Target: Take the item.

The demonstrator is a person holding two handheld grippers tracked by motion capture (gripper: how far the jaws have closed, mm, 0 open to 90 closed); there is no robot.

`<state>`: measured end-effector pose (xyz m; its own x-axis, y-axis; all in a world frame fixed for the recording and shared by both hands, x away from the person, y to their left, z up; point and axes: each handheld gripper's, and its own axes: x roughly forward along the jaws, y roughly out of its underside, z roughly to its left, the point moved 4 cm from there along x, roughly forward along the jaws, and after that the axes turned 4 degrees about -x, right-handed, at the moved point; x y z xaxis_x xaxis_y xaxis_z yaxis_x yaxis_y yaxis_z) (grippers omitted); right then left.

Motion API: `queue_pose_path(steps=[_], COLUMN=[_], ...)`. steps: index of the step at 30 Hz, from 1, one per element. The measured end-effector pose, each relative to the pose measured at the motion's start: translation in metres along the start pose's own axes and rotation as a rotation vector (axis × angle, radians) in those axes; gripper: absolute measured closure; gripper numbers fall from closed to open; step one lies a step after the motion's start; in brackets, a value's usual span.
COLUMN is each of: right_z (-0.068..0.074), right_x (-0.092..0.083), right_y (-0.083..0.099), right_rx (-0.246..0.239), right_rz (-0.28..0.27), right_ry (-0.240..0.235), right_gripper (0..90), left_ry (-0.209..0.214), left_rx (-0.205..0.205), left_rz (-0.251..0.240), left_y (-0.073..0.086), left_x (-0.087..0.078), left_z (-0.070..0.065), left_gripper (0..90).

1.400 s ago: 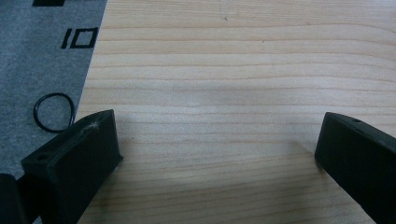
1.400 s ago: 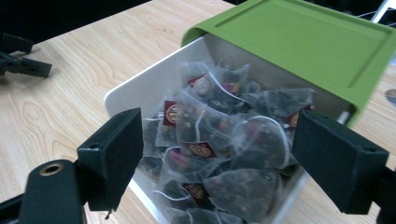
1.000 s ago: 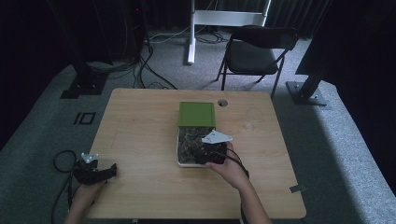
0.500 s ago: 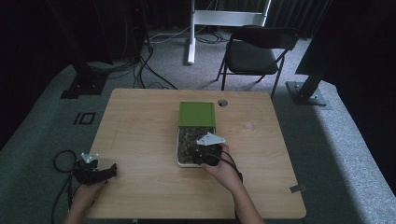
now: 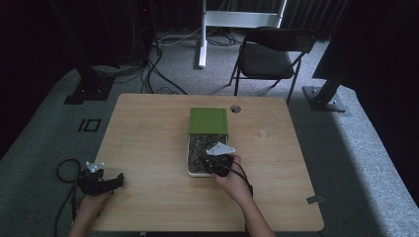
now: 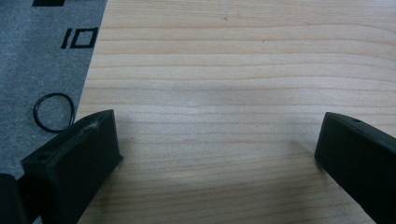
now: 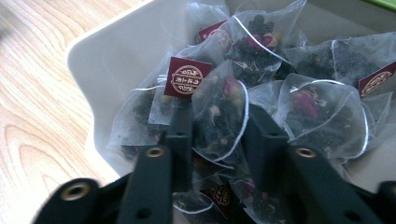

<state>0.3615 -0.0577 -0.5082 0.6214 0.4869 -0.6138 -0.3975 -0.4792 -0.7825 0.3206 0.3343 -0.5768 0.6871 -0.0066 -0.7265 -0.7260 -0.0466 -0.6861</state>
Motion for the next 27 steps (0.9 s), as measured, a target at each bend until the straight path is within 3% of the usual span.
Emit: queue_pose_path(steps=[8, 27], right_z=[-0.003, -0.014], right_x=[-0.007, -0.035], right_y=[-0.003, -0.027], right_rx=[0.016, 0.039], right_rz=[-0.022, -0.108], right_ry=[-0.039, -0.033], right_gripper=[72.7, 74.7], left_ry=[0.0, 0.0], left_rx=[0.0, -0.002], left_rz=[0.0, -0.002], left_y=[0.0, 0.0], left_x=[0.0, 0.0], left_z=[0.0, 0.0], left_gripper=[0.3, 0.3])
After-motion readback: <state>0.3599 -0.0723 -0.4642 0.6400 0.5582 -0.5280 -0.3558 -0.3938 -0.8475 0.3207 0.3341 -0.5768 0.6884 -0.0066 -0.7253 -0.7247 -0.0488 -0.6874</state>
